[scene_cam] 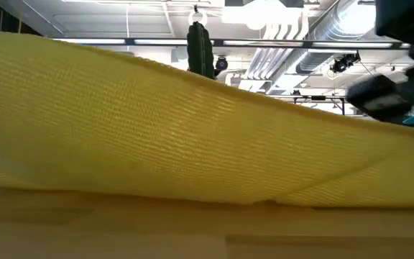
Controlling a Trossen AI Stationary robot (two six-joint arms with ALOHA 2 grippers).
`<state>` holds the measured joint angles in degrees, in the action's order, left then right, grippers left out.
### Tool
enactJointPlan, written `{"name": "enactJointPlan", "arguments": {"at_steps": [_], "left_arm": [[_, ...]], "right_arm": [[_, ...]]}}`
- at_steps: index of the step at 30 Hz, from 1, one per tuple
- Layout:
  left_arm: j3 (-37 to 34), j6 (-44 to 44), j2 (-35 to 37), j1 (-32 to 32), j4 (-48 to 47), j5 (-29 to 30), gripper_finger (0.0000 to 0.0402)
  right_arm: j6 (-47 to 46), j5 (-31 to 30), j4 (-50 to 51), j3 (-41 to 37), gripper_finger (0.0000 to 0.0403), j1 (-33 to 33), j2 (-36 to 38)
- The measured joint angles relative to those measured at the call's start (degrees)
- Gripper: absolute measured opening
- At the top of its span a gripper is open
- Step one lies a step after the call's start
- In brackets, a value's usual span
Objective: Fold microfiber towels
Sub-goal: Fold the yellow microfiber towel
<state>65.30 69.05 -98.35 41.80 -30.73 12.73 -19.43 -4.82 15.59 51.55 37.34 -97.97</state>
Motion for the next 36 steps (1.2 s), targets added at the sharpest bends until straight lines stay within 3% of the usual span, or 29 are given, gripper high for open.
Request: {"name": "enactJointPlan", "arguments": {"at_steps": [9, 15, 22, 30, 36], "left_arm": [[0.02, 8.17, 0.00, -0.21, -12.14, 5.92, 0.0000], [0.02, 13.75, 0.00, -1.18, -22.11, 9.11, 0.0000], [0.04, 10.74, -1.39, -5.46, -26.12, 13.27, 0.0000], [0.03, 10.21, -5.48, -9.74, -32.12, 12.95, 0.0000], [0.02, 11.31, -5.16, -10.08, -35.75, 17.33, 0.0000]], "right_arm": [[19.63, -1.18, 15.04, 7.71, 0.0002, -11.32, 0.00], [31.62, -1.13, 15.20, 7.95, 0.0002, -20.76, 0.00], [41.21, -1.12, 12.40, 7.96, 0.0002, -29.30, 0.00], [44.06, 1.25, 12.16, 7.96, 0.0003, -35.17, 0.00], [45.43, 3.61, 11.59, 7.96, 0.0003, -37.26, -0.37]]}}
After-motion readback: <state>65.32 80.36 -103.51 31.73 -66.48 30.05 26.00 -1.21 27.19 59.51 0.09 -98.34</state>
